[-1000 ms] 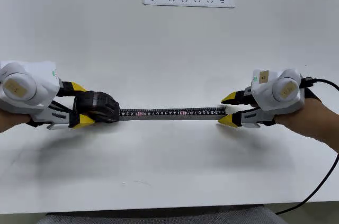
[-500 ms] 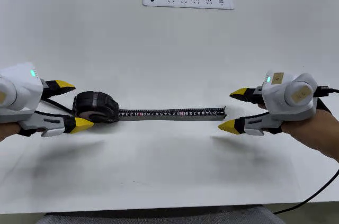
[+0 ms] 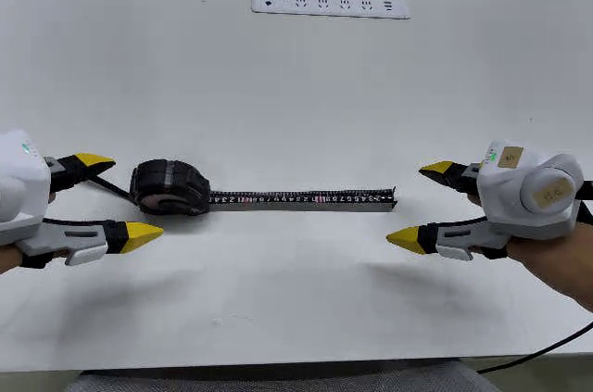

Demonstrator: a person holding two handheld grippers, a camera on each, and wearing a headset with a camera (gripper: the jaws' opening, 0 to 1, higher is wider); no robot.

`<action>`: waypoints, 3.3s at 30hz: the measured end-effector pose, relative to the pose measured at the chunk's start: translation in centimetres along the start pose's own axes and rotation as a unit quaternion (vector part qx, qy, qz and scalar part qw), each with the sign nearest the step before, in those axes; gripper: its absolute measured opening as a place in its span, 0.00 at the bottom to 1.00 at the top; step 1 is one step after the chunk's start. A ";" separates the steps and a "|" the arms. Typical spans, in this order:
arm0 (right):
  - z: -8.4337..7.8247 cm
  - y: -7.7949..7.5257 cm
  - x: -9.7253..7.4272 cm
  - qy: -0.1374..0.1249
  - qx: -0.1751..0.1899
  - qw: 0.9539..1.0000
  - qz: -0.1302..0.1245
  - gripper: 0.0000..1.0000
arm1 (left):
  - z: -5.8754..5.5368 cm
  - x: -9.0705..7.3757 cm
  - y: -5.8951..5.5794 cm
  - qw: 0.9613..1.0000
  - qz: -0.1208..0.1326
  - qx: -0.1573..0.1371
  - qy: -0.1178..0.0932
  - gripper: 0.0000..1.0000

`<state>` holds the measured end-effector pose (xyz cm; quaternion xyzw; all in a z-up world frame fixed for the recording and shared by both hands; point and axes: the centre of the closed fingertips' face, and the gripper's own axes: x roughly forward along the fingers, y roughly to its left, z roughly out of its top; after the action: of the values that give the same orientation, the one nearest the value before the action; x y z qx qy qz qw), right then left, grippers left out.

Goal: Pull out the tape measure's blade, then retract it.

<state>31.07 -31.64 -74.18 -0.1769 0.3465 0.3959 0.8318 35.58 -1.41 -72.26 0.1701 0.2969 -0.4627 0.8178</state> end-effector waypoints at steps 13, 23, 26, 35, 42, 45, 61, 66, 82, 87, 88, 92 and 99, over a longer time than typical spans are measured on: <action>-0.9 1.3 -1.4 -0.005 0.032 0.999 -0.013 0.72 | -1.3 -1.9 -0.4 0.999 0.037 -0.028 -0.012 0.71; -1.8 2.2 -2.1 -0.014 0.052 0.998 -0.023 0.81 | -2.3 -2.6 -1.3 0.998 0.045 -0.047 -0.016 0.79; -2.2 2.5 -2.3 -0.015 0.055 0.998 -0.028 0.84 | -2.6 -2.9 -1.4 0.997 0.051 -0.046 -0.020 0.79; -2.8 3.5 -2.9 -0.030 0.072 0.996 -0.031 0.89 | -3.5 -3.9 -2.1 0.995 0.062 -0.067 -0.031 0.84; -2.8 4.6 -3.0 -0.043 0.073 0.996 -0.029 0.95 | -4.3 -4.3 -3.1 0.993 0.066 -0.092 -0.039 0.89; -3.1 4.9 -3.0 -0.040 0.074 0.996 -0.029 0.96 | -4.8 -4.3 -3.6 0.993 0.063 -0.090 -0.035 0.90; -4.0 6.5 -3.6 -0.056 0.096 0.993 -0.037 0.98 | -4.9 -4.3 -5.1 0.992 0.067 -0.093 -0.051 0.89; -3.9 6.4 -3.8 -0.056 0.097 0.993 -0.038 0.97 | -4.3 -4.5 -5.0 0.991 0.069 -0.096 -0.059 0.89; -4.0 6.7 -3.5 -0.050 0.090 0.994 -0.028 0.98 | -4.8 -4.4 -5.3 0.991 0.067 -0.101 -0.051 0.91; -4.3 6.8 -3.6 -0.044 0.088 0.995 -0.027 0.98 | -4.8 -4.3 -5.4 0.992 0.064 -0.100 -0.048 0.92; -4.3 6.8 -3.5 -0.044 0.088 0.995 -0.027 0.98 | -4.8 -4.3 -5.4 0.992 0.064 -0.099 -0.048 0.92; -4.4 6.8 -3.6 -0.043 0.092 0.994 -0.025 0.98 | -4.7 -4.2 -5.4 0.992 0.064 -0.097 -0.047 0.93; -4.4 6.9 -3.6 -0.044 0.092 0.994 -0.024 0.99 | -4.9 -4.2 -5.5 0.992 0.060 -0.098 -0.045 0.93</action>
<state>22.22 -31.75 -74.81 -0.0902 0.3406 0.3495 0.8682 27.61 1.20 -73.29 0.0855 0.2934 -0.3884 0.8694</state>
